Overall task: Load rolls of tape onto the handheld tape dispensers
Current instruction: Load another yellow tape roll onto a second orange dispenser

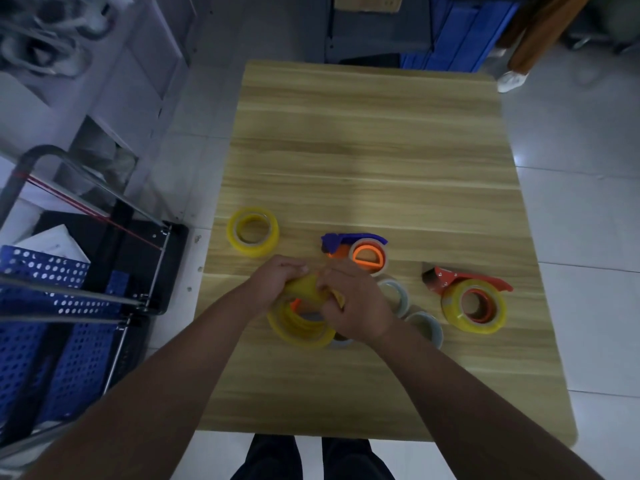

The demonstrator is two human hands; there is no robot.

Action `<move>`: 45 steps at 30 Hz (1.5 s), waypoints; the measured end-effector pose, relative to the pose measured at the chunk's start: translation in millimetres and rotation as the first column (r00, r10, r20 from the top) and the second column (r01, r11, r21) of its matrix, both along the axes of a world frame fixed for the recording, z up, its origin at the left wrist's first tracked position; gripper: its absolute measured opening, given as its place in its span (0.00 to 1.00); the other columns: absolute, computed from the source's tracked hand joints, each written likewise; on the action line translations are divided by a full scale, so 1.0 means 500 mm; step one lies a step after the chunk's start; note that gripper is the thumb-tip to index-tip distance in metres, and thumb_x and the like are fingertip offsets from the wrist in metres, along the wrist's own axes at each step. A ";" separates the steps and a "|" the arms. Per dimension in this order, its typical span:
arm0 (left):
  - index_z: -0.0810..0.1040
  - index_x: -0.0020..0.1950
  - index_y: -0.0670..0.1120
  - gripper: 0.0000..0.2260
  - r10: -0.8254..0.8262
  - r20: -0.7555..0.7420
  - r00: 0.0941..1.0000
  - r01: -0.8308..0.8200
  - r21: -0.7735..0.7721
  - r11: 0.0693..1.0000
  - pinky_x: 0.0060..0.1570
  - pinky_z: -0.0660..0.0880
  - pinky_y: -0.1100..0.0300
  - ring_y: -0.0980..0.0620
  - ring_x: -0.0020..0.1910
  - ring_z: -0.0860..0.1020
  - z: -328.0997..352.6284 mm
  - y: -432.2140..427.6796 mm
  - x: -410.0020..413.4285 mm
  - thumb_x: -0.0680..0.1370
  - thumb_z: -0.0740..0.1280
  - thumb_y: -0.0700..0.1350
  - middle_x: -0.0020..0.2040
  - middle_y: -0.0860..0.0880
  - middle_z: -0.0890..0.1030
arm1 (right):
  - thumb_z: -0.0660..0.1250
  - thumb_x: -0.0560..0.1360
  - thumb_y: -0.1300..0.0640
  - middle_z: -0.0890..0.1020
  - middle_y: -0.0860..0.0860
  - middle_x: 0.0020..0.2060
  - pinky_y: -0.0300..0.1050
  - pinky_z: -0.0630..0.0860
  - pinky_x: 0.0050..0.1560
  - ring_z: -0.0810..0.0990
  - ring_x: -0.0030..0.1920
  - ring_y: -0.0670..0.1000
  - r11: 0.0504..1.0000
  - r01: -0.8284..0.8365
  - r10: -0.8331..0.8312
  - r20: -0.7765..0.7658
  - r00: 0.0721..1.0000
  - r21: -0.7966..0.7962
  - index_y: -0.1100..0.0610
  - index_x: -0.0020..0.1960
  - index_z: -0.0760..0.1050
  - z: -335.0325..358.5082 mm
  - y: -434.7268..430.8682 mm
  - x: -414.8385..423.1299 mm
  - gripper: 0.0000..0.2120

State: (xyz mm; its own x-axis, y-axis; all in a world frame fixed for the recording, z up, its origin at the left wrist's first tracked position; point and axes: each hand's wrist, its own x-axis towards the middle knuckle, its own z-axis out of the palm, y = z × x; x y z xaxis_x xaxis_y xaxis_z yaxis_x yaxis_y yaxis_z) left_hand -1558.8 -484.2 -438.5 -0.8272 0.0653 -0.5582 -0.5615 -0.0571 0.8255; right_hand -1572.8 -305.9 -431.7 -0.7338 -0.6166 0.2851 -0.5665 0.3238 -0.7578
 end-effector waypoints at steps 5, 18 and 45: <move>0.82 0.29 0.47 0.18 0.040 0.048 0.998 -0.040 -0.001 0.999 0.31 0.69 0.60 0.56 0.26 0.75 -0.008 -0.002 0.010 0.77 0.64 0.35 0.26 0.51 0.78 | 0.60 0.65 0.60 0.80 0.56 0.42 0.36 0.67 0.49 0.74 0.44 0.52 1.000 -0.013 0.011 0.062 0.998 0.027 0.63 0.44 0.78 -0.003 -0.007 0.002 0.11; 0.77 0.45 0.39 0.11 -0.083 0.008 0.997 0.083 -0.122 0.989 0.31 0.71 0.66 0.57 0.33 0.74 0.028 0.033 -0.004 0.71 0.58 0.28 0.35 0.48 0.77 | 0.57 0.63 0.60 0.76 0.52 0.36 0.35 0.64 0.43 0.68 0.39 0.47 0.996 0.073 -0.063 0.159 0.985 -0.053 0.63 0.37 0.73 0.000 -0.011 0.005 0.09; 0.74 0.40 0.46 0.13 0.051 0.089 0.995 -0.042 -0.103 0.994 0.26 0.68 0.64 0.56 0.28 0.73 0.041 0.035 0.016 0.72 0.58 0.30 0.29 0.52 0.75 | 0.59 0.62 0.65 0.74 0.49 0.30 0.33 0.63 0.36 0.70 0.35 0.44 0.958 0.286 -0.274 0.233 0.933 -0.020 0.60 0.33 0.71 -0.009 -0.016 0.029 0.03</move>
State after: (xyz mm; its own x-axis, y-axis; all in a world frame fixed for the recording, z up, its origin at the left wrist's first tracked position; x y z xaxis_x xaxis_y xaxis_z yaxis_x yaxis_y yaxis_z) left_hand -1550.6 -466.8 -417.9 -0.7729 -0.0326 -0.6337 -0.6339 -0.0038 0.7734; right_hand -1558.0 -313.9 -436.2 -0.9233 -0.3655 0.1184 -0.2707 0.4001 -0.8756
